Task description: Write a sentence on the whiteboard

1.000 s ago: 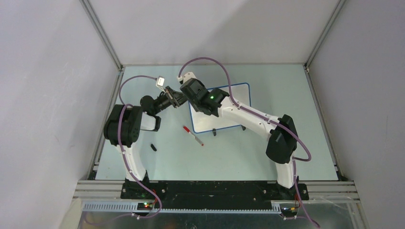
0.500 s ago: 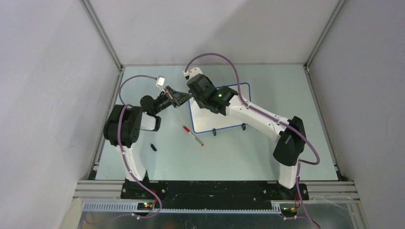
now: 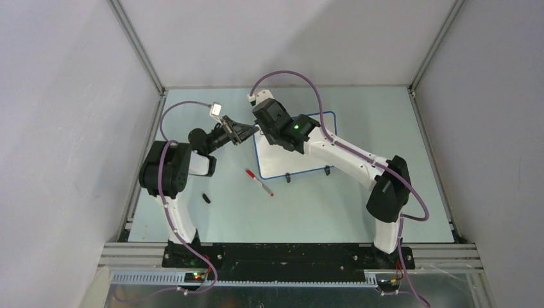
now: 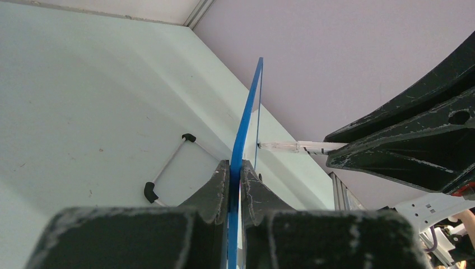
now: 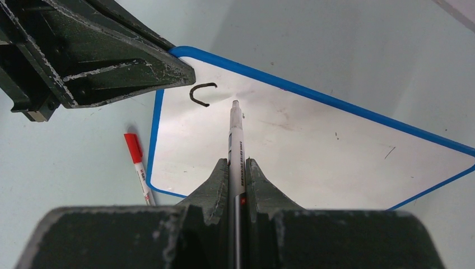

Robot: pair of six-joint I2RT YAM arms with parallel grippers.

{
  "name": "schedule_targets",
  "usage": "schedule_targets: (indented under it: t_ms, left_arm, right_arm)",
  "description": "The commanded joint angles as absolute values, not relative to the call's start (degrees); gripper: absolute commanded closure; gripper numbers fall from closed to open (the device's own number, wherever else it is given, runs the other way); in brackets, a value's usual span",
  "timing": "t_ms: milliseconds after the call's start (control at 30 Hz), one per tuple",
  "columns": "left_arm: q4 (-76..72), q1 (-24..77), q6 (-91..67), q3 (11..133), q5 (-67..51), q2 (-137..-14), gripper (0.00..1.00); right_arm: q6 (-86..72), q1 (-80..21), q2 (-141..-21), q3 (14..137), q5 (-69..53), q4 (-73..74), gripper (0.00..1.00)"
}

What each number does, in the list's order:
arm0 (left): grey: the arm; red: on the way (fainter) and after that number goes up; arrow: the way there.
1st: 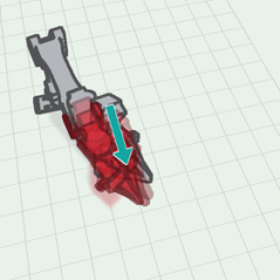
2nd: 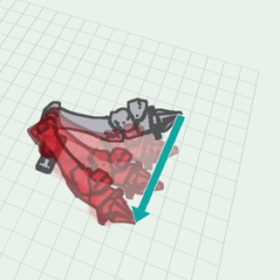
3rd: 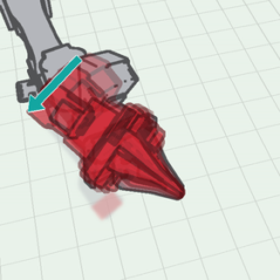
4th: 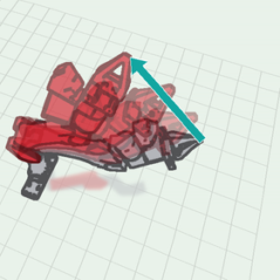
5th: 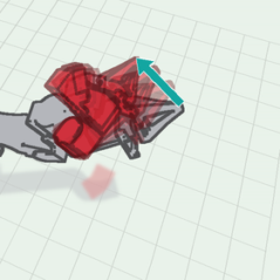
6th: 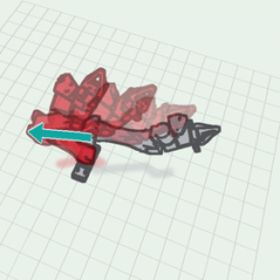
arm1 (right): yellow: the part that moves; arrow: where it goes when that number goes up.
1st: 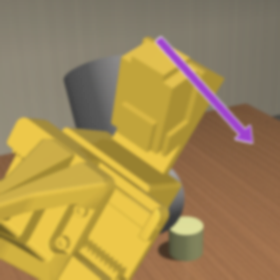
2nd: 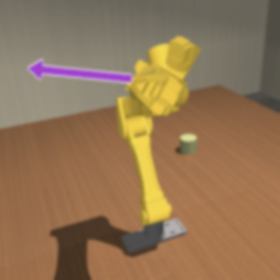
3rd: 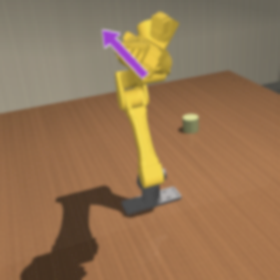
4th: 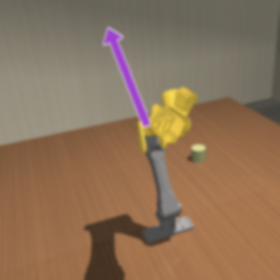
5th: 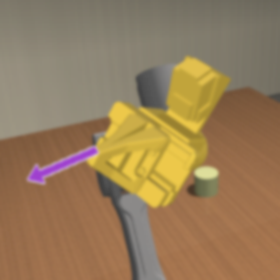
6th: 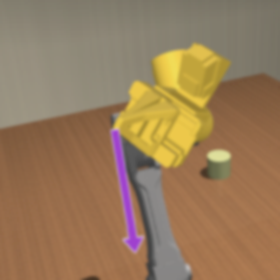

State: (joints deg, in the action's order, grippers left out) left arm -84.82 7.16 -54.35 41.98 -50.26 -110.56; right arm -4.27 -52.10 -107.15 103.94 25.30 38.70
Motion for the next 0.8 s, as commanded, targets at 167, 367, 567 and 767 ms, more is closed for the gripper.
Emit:
schedule_targets:
  t_ms: [167,367,567,767]
  left_arm:
    - [-87.8,7.6,-52.82,41.66,-50.36,-107.72,0.94]
    - [-87.8,7.58,-52.74,41.58,-50.39,-107.67,0.94]
    - [-87.8,7.63,-52.66,41.57,-50.37,-107.56,0.95]
    - [-87.8,7.56,-52.56,41.52,-50.52,-107.57,0.95]
  right_arm:
    - [-4.69,-51.78,-108.03,105.21,24.65,38.19,1.0]
    - [-4.83,-51.66,-108.59,105.24,24.9,38.47,1.0]
    - [-4.96,-51.49,-108.96,105.2,24.88,38.41,1.0]
    - [-5.11,-51.21,-109.58,105.82,24.73,38.32,1.0]
